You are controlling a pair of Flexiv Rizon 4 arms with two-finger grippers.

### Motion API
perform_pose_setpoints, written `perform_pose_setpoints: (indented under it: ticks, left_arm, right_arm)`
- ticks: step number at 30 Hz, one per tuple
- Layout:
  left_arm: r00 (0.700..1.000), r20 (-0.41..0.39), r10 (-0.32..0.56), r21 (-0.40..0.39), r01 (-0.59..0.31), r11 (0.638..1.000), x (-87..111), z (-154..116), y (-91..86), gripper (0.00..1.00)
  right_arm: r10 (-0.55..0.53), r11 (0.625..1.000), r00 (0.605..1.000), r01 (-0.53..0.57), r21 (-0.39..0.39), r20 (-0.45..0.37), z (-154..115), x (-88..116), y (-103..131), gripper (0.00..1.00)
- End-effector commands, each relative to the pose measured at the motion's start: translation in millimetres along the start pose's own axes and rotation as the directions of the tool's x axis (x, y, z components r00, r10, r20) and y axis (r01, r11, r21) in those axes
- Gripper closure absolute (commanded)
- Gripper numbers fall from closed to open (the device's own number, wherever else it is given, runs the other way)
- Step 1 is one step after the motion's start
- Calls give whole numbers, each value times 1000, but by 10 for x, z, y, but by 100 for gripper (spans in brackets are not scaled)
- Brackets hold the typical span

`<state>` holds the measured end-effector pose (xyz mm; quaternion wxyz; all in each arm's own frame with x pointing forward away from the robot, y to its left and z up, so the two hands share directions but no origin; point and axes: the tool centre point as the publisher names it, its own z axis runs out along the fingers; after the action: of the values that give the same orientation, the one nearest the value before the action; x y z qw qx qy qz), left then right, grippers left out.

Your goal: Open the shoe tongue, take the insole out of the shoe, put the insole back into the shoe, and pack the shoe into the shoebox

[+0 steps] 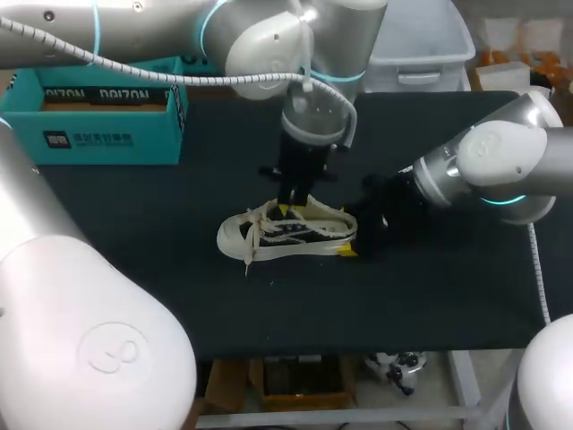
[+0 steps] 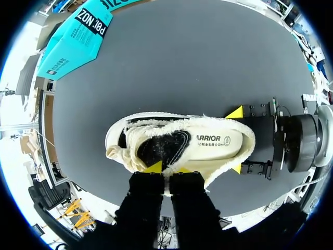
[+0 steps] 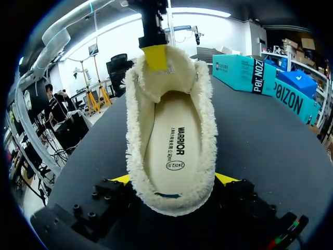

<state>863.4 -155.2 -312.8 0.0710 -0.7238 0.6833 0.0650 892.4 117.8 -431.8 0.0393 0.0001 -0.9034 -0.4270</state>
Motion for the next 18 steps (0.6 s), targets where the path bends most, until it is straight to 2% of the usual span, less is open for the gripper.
perform_pose_setpoints:
  ticks: [1,7,10,14,15,16,18]
  left_arm:
    - [998,-67,-1,1,1,1000,-196,10,1,100]
    - [983,-185,-5,3,6,1000,-454,-19,8,100]
    - [965,-260,-10,6,12,1000,-609,-59,5,100]
    - [922,-388,-4,-3,3,1000,-849,-112,-2,100]
    - [917,-398,-3,-2,3,1000,-869,-115,0,100]
    - [899,-438,14,-4,-17,1000,-931,-132,9,100]
    - [881,-474,18,2,-20,1000,-1014,-143,25,100]
  right_arm:
    - [-2,1000,1000,2,-4,0,54,3,-65,100]
    - [-2,1000,1000,2,-4,0,54,3,-65,100]
    - [-2,1000,1000,2,-4,0,54,3,-65,100]
    - [-2,1000,1000,2,-4,0,54,3,-65,100]
    - [-2,1000,1000,2,-4,0,54,3,-65,100]
    - [-2,1000,1000,2,-4,0,54,3,-65,100]
    - [-2,1000,1000,2,-4,0,54,3,-65,100]
